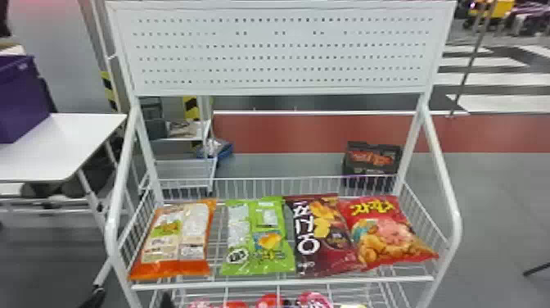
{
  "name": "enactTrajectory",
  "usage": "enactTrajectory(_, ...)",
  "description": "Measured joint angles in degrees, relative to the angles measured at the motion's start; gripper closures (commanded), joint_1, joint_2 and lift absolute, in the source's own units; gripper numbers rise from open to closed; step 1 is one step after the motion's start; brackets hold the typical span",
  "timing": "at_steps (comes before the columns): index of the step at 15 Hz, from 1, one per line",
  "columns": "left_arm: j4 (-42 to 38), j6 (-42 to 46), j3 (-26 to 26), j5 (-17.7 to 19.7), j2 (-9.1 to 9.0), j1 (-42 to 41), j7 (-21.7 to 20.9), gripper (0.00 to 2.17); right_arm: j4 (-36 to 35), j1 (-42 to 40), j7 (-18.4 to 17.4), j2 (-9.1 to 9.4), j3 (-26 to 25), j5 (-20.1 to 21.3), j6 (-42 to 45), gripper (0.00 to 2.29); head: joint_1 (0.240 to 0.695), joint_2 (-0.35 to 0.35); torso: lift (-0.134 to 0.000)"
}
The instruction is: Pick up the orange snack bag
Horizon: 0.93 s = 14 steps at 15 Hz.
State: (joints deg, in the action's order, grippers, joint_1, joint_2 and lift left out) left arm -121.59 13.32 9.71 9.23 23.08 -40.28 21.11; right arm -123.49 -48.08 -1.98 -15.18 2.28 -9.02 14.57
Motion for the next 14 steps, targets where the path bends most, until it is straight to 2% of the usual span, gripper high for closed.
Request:
enactTrajectory(3,2.9,-6.4,3.9,0.8,-0.02,8.0,0.1,0.10,0.1,0.0,0.0,0.22,0.0,0.1,0.0,0.17,0.499,0.000,0.000)
enactTrajectory(6,7.4,-11.7,6.4,3.3,-0.34,15.8,0.1,0.10,0.2,0.0,0.0,0.24,0.1,0.2,0.1,0.17,0.499,0.000,0.000)
enactTrajectory(14,17.2,-22.3,7.9,6.8,-2.23,30.2,-0.8,0.14,0.3,-0.2,0.0,0.15,0.1,0.2,0.4,0.17,0.499,0.000,0.000)
